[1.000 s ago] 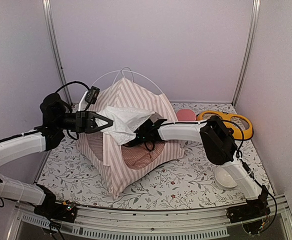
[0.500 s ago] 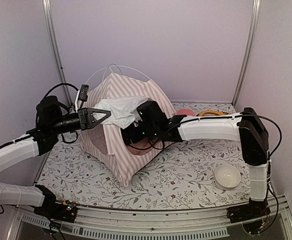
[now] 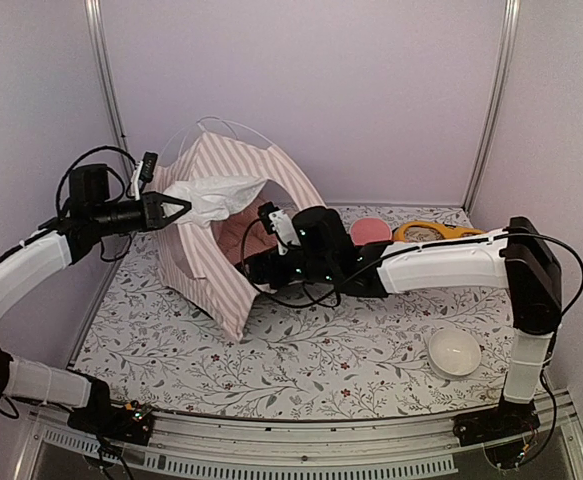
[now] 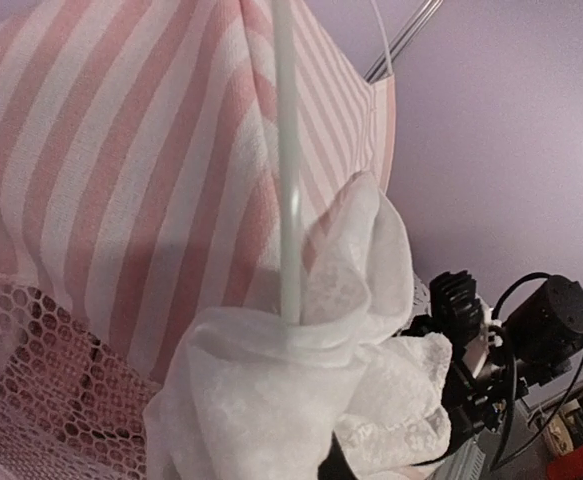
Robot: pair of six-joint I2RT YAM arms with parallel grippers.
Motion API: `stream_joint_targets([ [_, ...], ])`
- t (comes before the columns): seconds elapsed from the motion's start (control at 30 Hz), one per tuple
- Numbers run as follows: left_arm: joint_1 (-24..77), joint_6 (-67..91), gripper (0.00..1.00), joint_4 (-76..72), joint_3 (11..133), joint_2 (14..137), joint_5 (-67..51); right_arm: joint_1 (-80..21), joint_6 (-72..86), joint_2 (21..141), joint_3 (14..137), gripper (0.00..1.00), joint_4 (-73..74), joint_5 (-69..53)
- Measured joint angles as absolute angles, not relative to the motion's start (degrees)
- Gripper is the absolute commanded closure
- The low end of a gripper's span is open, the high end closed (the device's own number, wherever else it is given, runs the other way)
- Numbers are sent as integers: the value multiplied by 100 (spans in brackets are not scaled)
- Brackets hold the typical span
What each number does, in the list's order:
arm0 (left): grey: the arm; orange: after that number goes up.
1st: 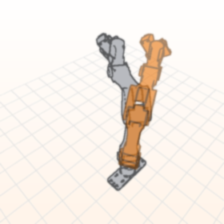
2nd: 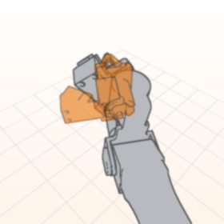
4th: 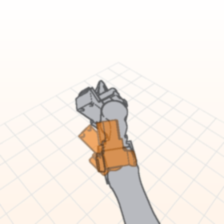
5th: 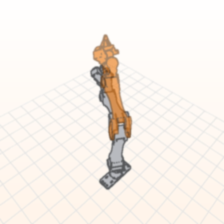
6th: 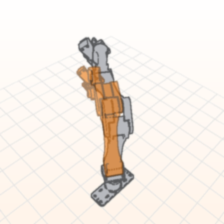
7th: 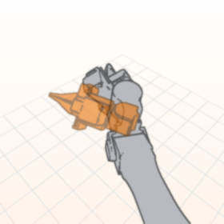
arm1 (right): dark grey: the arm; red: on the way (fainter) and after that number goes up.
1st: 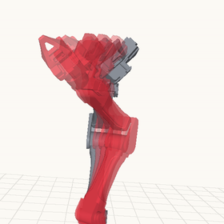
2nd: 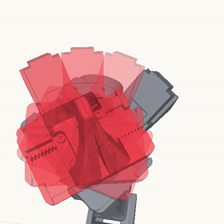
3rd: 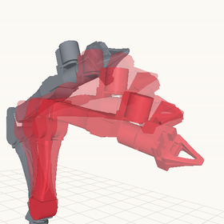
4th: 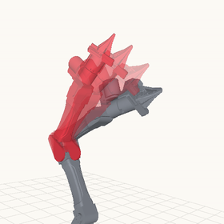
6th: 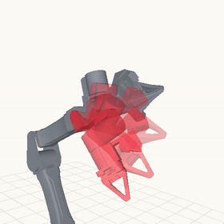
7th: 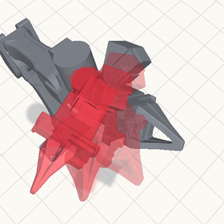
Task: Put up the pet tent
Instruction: Adjust the cushion in the tent, then place the tent flap in the tent.
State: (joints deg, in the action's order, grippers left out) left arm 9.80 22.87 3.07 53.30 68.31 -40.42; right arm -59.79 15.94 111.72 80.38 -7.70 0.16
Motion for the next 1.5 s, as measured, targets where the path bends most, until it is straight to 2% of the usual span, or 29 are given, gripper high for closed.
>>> stream_joint_targets([
  [0.17, 696, 2051, 100, 799, 5986, 7262, -4751, -5961, 1667, 10726, 7828, 5, -965, 215],
  [0.37, 1028, 1879, 100, 1387, 6654, 7345, -4941, -5959, 1737, 10374, 7463, 5, -934, 266],
  [0.7, 1553, 1422, 100, 2569, 7647, 7428, -3509, -5946, 1844, 9647, 7234, 5, -805, 163],
  [0.83, 1417, 908, 100, 2674, 7642, 7395, -2550, -5964, 1868, 9258, 7212, 4, -668, -237],
  [1.33, 1306, 401, 100, 2545, 7061, 6608, -1243, -5695, 2018, 8774, 7172, 4, -596, -635],
  [1.4, 1144, 427, 95, 2443, 6982, 6617, -1341, -5614, 2051, 8755, 7140, 4, -587, -635],
  [1.43, 1041, 434, 88, 2392, 6949, 6659, -1400, -5570, 2064, 8755, 7131, 4, -580, -635],
  [1.5, 886, 425, 67, 2300, 6919, 6775, -1457, -5505, 2104, 8755, 7102, 4, -565, -633],
])
